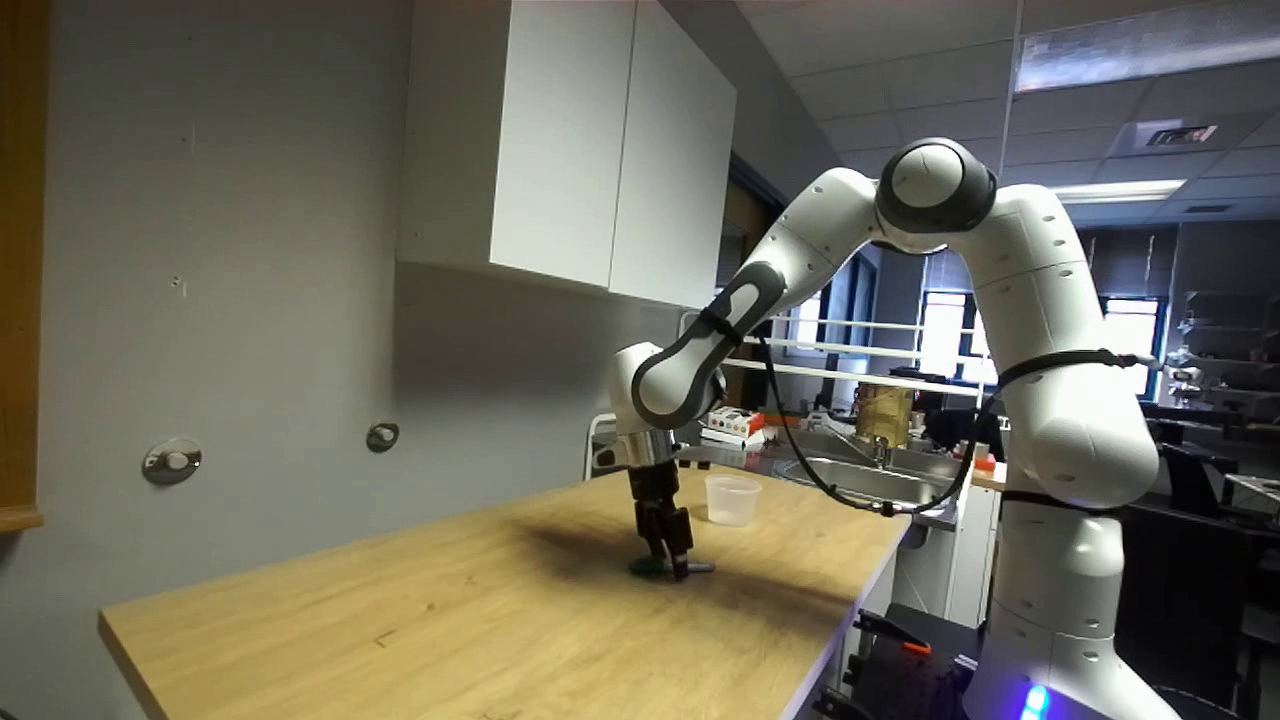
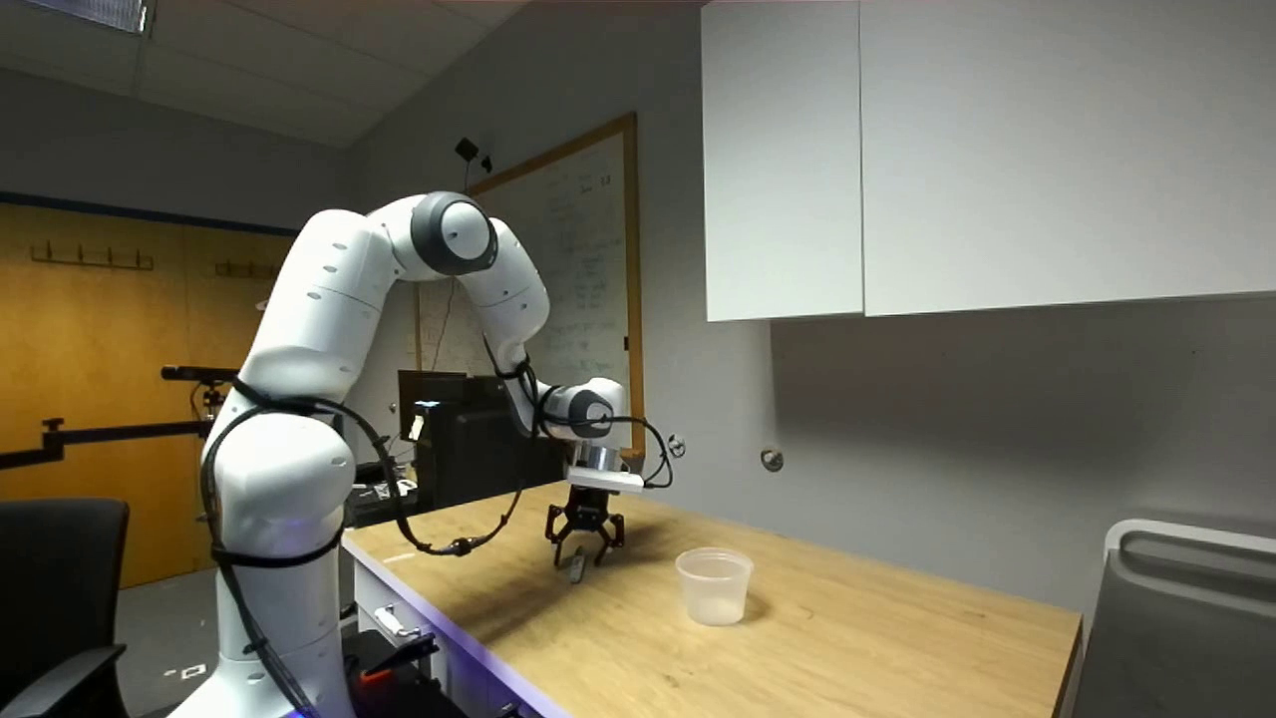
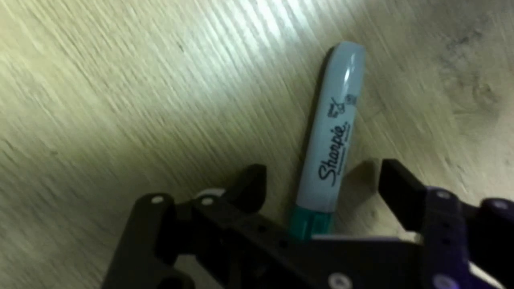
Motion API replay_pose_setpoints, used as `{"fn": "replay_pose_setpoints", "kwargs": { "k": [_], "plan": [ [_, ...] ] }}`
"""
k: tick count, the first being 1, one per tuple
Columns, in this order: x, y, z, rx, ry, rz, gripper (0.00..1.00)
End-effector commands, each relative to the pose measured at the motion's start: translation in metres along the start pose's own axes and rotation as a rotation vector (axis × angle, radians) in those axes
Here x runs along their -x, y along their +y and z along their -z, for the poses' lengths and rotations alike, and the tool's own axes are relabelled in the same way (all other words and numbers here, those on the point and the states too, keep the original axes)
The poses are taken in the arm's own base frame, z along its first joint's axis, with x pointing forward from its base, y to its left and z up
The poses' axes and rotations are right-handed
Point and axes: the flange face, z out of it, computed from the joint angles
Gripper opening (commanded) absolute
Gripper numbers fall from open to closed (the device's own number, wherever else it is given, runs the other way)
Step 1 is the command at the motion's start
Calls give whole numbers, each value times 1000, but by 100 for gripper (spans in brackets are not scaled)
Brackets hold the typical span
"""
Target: Pick the marker and put it in the cup
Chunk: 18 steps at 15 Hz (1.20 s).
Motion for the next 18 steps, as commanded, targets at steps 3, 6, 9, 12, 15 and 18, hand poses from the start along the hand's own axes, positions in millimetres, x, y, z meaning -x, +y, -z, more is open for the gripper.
{"fn": "replay_pose_setpoints", "kwargs": {
  "k": [3, 6, 9, 12, 15, 18],
  "plan": [
    [-4, 6, 5, -12, 5, 12, 35],
    [-1, 4, 16, 5, -1, 2, 13],
    [8, 1, 35, 48, 6, -24, 8],
    [25, 1, 59, 101, 32, -73, 9],
    [57, 2, 97, 191, 77, -209, 9],
    [92, 4, 132, 258, 137, -338, 9]
  ]
}}
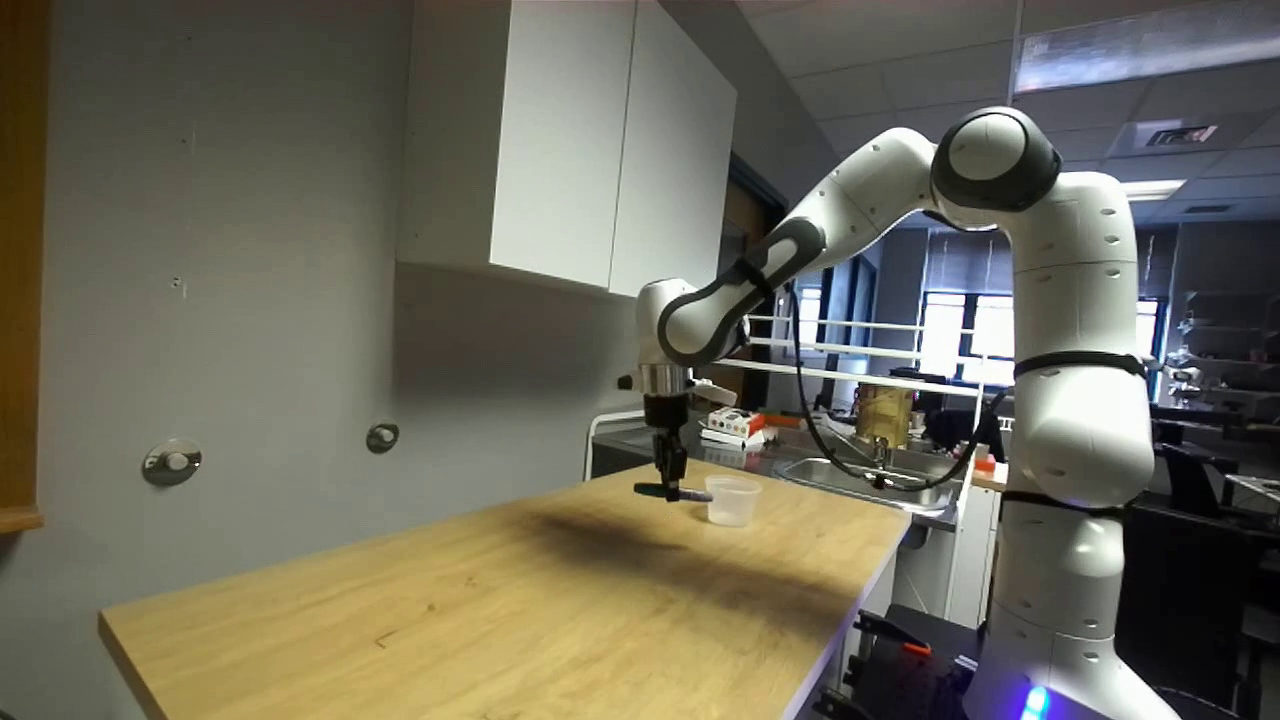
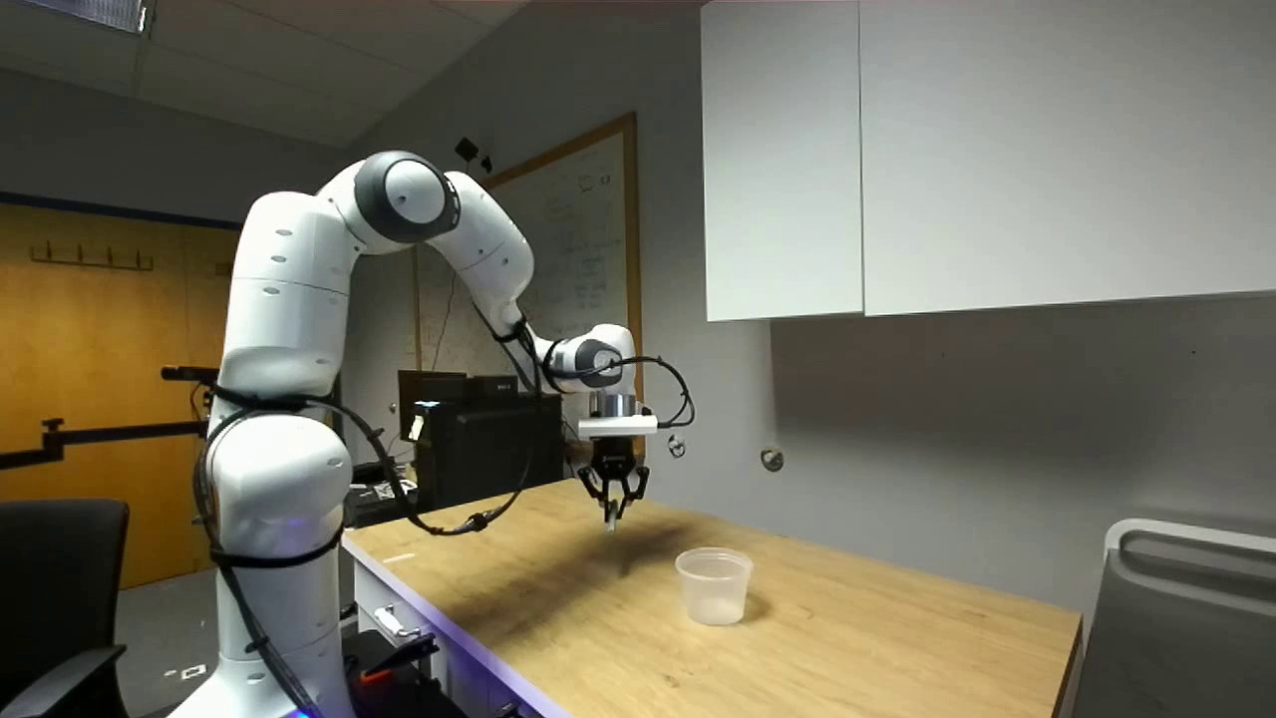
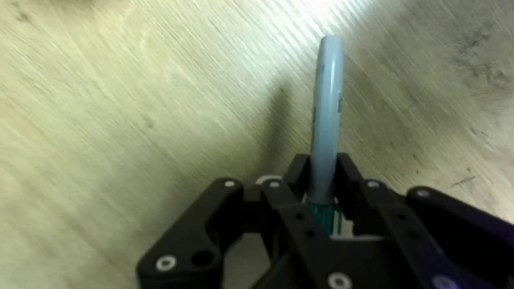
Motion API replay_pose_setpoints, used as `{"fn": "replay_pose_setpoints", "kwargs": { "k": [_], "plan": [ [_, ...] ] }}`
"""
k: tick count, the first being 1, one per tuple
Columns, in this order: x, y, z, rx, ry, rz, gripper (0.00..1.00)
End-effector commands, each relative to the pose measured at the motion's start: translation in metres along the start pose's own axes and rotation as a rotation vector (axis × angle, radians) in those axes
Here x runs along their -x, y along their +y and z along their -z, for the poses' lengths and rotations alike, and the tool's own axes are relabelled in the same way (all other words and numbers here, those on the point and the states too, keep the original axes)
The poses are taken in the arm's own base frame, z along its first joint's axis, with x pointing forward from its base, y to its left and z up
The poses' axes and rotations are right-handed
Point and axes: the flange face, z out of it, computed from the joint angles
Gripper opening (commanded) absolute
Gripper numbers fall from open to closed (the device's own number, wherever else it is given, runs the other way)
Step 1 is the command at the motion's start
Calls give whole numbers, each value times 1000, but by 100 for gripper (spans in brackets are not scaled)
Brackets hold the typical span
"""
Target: Pick the marker and put it in the cup
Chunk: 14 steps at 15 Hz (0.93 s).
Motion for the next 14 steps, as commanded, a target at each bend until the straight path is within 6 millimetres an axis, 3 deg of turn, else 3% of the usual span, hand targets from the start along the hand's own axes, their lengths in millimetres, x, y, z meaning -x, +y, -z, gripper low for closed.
{"fn": "replay_pose_setpoints", "kwargs": {
  "k": [1, 4, 7, 10, 14],
  "plan": [
    [43, 9, 45, 89, 75, -160, 9],
    [74, 24, 75, 126, 146, -306, 9],
    [107, 43, 92, 149, 206, -458, 9],
    [139, 66, 97, 165, 274, -602, 9],
    [165, 96, 86, 142, 363, -710, 9]
  ]
}}
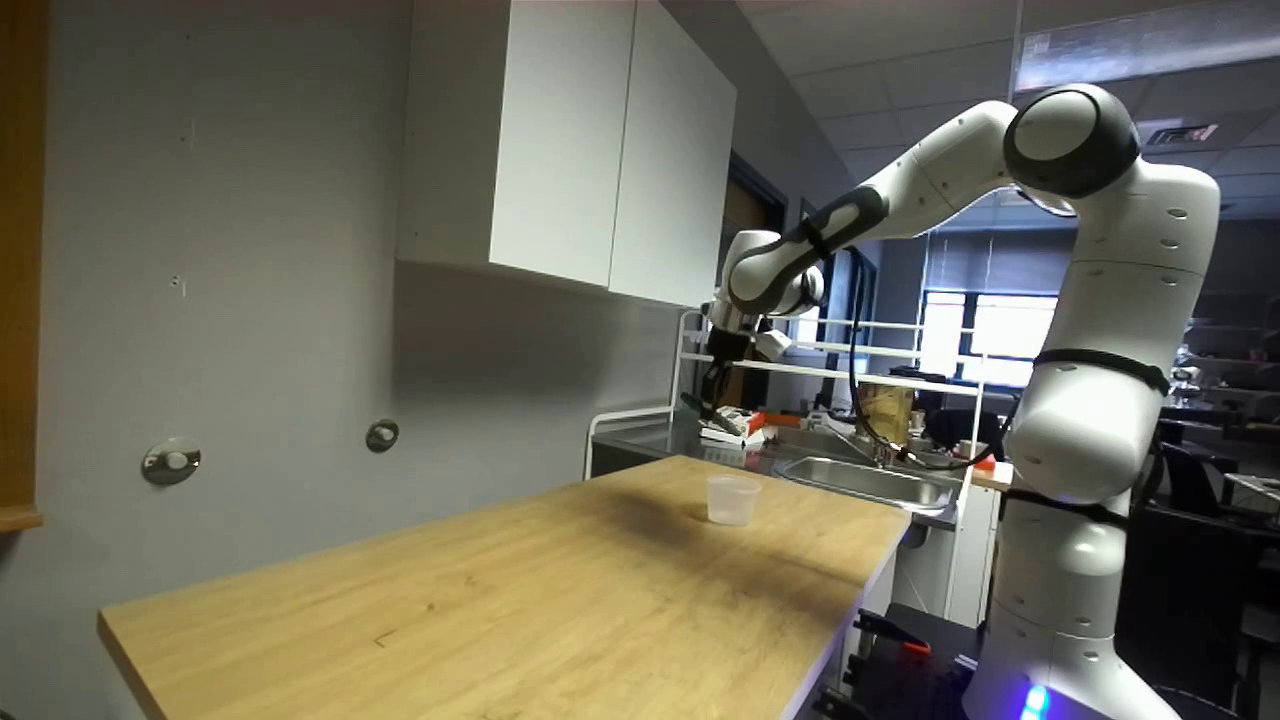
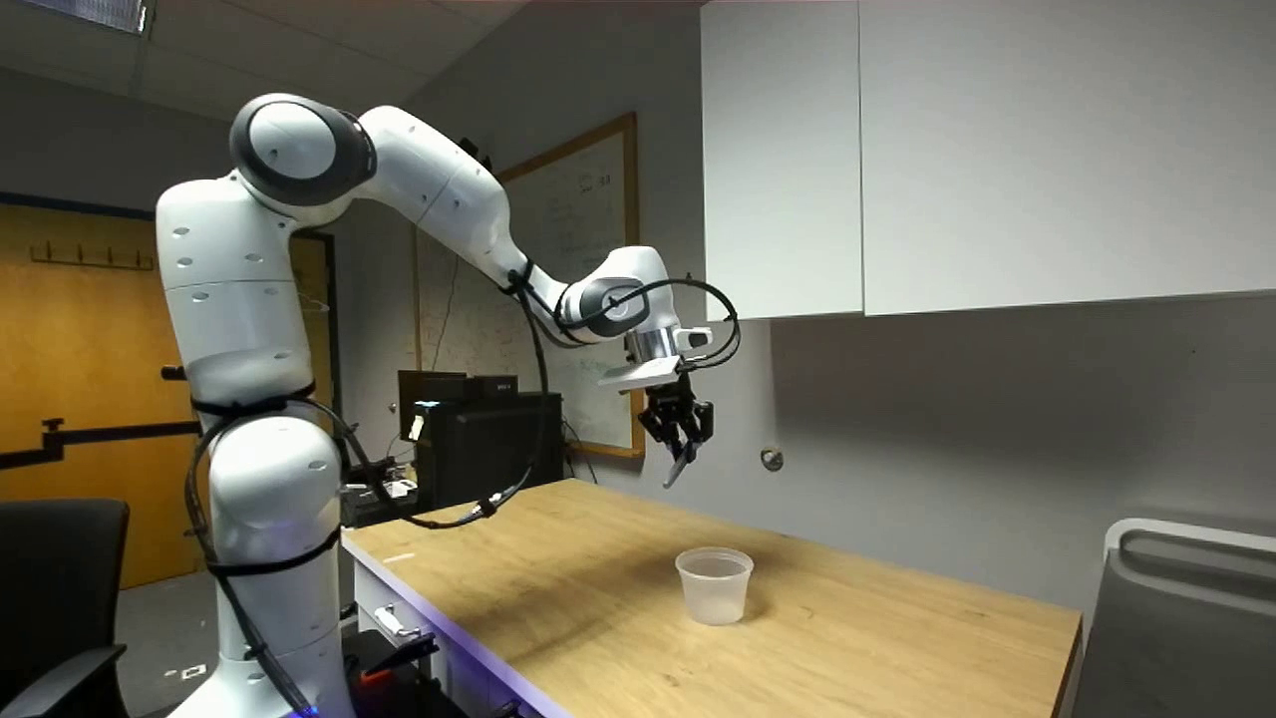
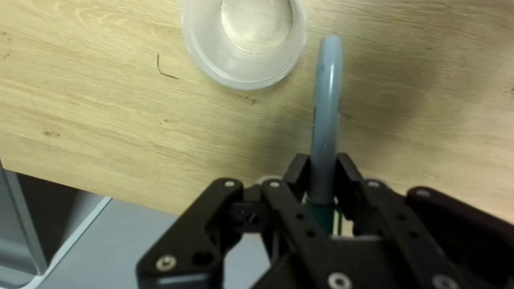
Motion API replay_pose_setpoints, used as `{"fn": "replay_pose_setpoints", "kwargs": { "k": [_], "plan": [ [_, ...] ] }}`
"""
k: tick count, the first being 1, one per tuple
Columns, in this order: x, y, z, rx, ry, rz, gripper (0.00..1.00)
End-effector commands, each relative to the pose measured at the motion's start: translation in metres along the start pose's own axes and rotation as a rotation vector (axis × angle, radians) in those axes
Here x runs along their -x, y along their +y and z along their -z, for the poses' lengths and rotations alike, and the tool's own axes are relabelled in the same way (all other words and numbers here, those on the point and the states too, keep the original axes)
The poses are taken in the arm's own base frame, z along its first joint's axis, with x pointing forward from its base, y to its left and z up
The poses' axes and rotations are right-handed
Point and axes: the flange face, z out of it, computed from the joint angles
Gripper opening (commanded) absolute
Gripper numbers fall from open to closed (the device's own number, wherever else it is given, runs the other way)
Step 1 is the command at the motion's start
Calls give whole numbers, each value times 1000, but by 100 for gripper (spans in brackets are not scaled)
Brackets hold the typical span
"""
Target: Pick the marker and put it in the cup
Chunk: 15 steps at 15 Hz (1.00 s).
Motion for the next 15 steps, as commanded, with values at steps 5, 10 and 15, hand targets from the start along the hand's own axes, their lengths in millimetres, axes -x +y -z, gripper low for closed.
{"fn": "replay_pose_setpoints", "kwargs": {
  "k": [5, 10, 15],
  "plan": [
    [1, 31, -41, -55, 100, -171, 9],
    [7, 43, -79, -73, 109, -218, 9],
    [32, 69, -92, -49, 88, -254, 9]
  ]
}}
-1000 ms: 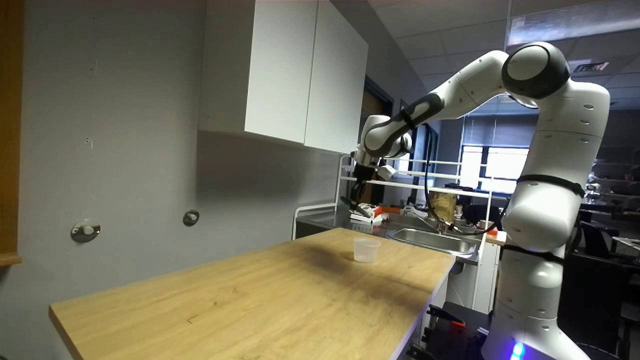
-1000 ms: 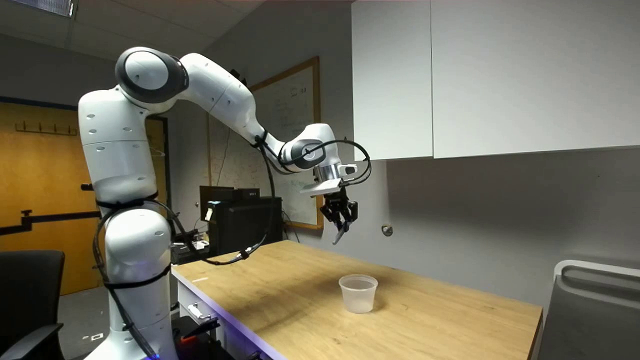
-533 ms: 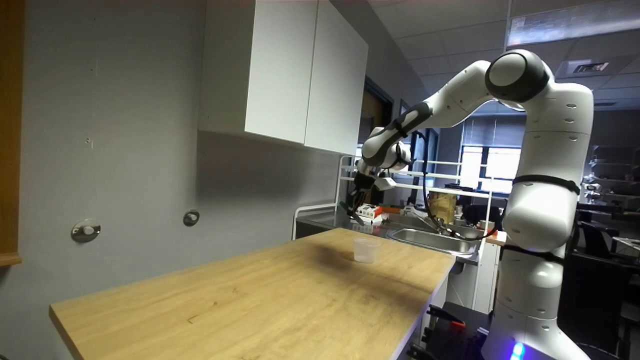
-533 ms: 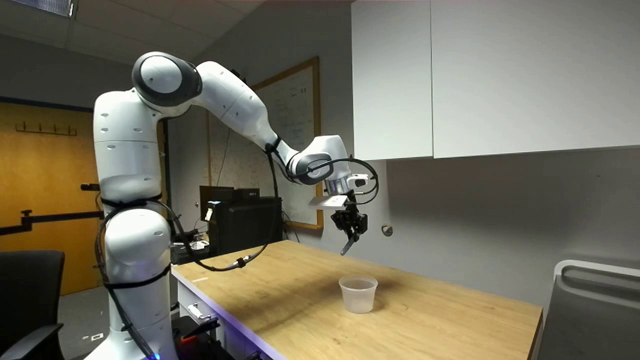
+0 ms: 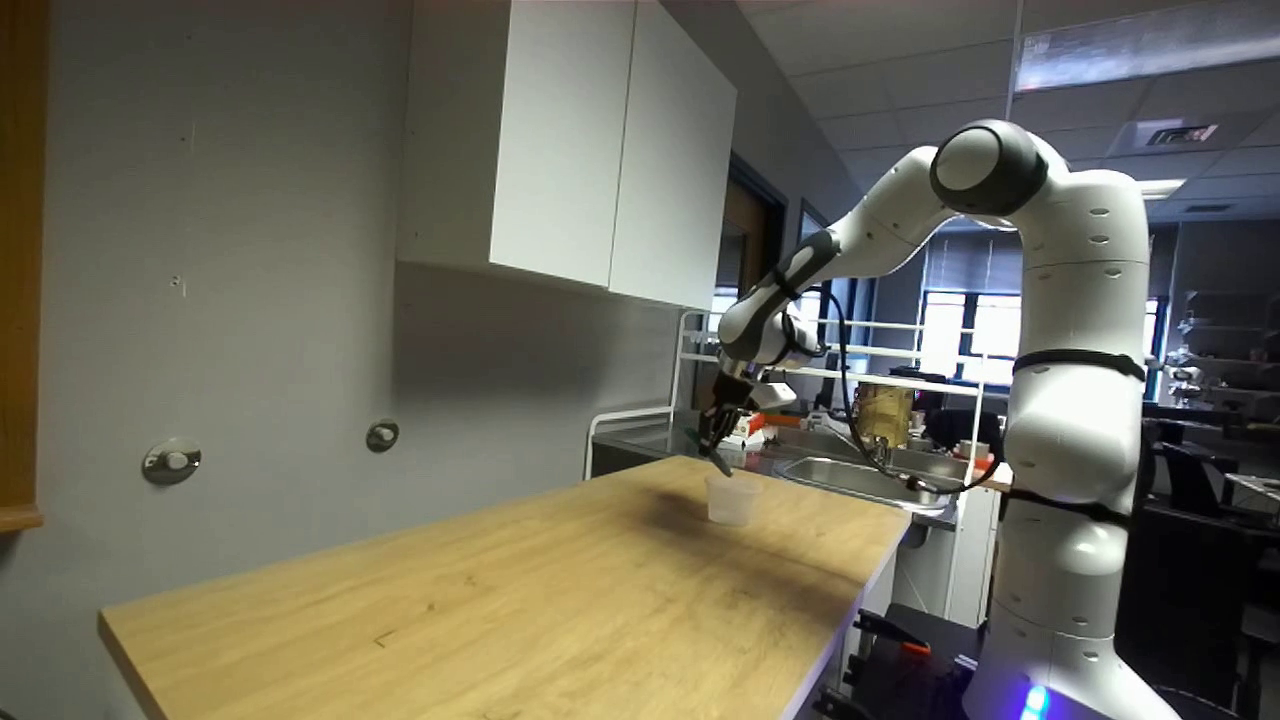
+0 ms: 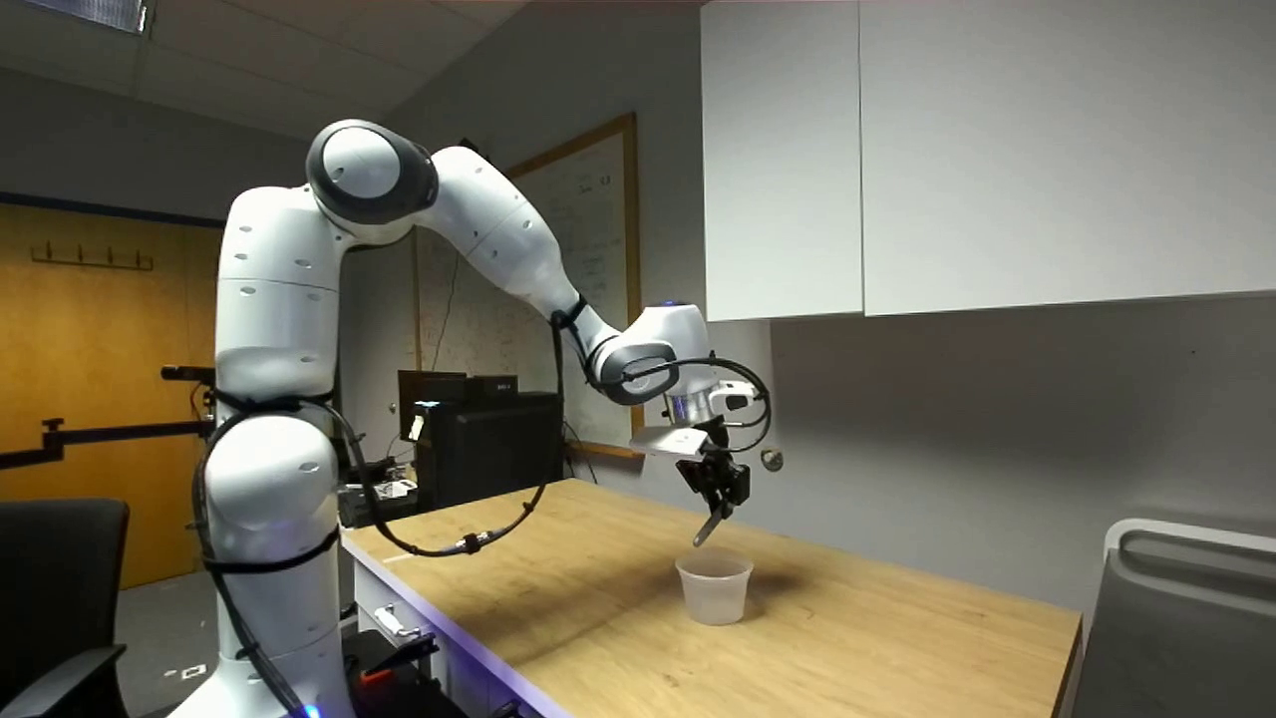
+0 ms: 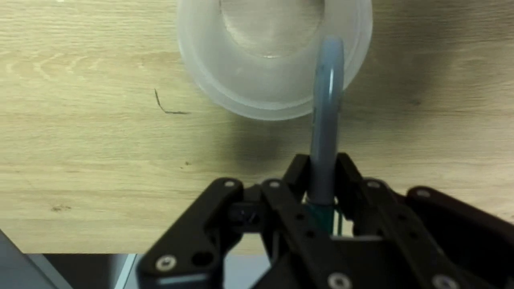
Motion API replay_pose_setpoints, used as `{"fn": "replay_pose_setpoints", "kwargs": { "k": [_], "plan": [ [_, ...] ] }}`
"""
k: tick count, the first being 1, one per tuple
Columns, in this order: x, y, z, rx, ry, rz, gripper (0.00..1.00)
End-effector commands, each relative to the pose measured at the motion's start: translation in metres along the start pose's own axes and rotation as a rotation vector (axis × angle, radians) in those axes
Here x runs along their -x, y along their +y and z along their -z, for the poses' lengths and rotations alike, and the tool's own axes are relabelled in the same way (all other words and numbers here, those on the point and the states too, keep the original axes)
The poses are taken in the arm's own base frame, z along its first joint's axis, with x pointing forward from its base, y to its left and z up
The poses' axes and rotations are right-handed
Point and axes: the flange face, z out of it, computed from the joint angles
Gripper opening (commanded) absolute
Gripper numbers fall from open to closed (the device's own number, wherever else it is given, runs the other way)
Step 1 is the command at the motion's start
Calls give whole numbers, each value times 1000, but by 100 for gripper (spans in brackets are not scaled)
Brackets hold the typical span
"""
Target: Pick the marker and put it in the cup
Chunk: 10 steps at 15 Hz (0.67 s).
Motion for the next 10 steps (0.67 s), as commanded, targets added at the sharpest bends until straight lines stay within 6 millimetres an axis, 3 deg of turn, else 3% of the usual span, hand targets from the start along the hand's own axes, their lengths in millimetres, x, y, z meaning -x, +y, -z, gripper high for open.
{"fn": "replay_pose_setpoints", "kwargs": {
  "k": [1, 5, 6, 7, 10],
  "plan": [
    [8, 24, 3, 20, 13, -13, 9],
    [14, 34, -3, 18, 5, -23, 10],
    [15, 34, -5, 15, -1, -20, 47],
    [16, 34, -7, 15, -6, -19, 47],
    [17, 33, -9, 12, -14, -10, 66]
  ]
}}
